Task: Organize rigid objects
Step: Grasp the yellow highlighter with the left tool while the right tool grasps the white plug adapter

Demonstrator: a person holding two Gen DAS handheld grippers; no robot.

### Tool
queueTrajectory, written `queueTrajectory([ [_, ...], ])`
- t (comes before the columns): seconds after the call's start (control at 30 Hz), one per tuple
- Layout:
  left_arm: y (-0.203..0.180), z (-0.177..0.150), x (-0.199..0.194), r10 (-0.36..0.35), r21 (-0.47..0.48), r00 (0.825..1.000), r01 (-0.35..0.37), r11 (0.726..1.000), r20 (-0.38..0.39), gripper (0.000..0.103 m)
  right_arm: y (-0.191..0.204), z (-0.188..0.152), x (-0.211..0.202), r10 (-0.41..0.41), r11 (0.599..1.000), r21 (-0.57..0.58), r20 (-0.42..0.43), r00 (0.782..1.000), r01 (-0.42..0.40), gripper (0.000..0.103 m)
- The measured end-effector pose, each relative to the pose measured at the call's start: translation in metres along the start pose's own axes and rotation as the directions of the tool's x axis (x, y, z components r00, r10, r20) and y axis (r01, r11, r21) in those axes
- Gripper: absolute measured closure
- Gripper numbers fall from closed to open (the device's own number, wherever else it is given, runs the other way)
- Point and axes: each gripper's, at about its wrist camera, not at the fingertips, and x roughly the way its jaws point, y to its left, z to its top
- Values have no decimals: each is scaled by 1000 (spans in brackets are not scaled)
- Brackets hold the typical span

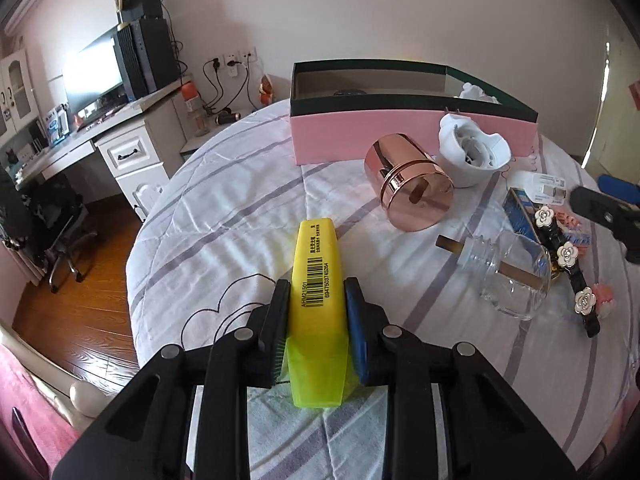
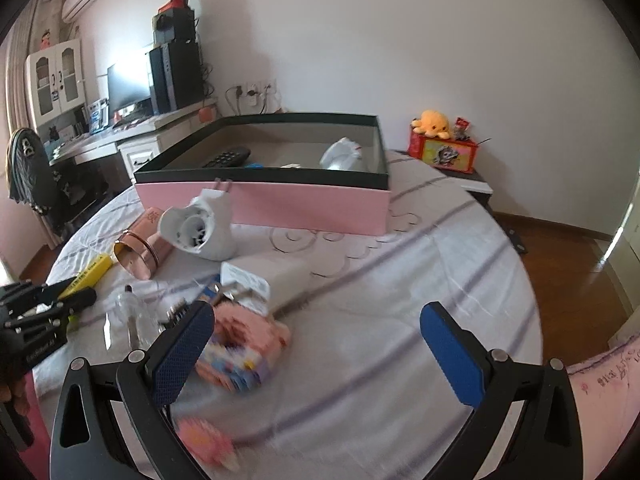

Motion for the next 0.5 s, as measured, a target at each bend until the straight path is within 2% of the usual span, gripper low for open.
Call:
queueTrajectory([
  [0.23,2,0,2,-3,2,1000,3,1000,5,72,14,21,35,33,999,-3,-75,997,-33,0],
  [0.37,2,2,4,11,2,1000,-11,1000,6,58,15,25,50,17,1000,10,-107,994,-16,0],
  [0.4,3,3,5,15,-2,1000,-15,1000,5,51,14,26,53,10,1000,12,-115,993,-9,2],
  [0.43,4,3,6,21,-4,1000,-21,1000,6,49,11,27,55,9,1000,18,-124,992,-7,6],
  [0.5,6,4,8,21,-14,1000,-21,1000,6,43,4,25,56,51,998,46,-130,990,-45,20],
])
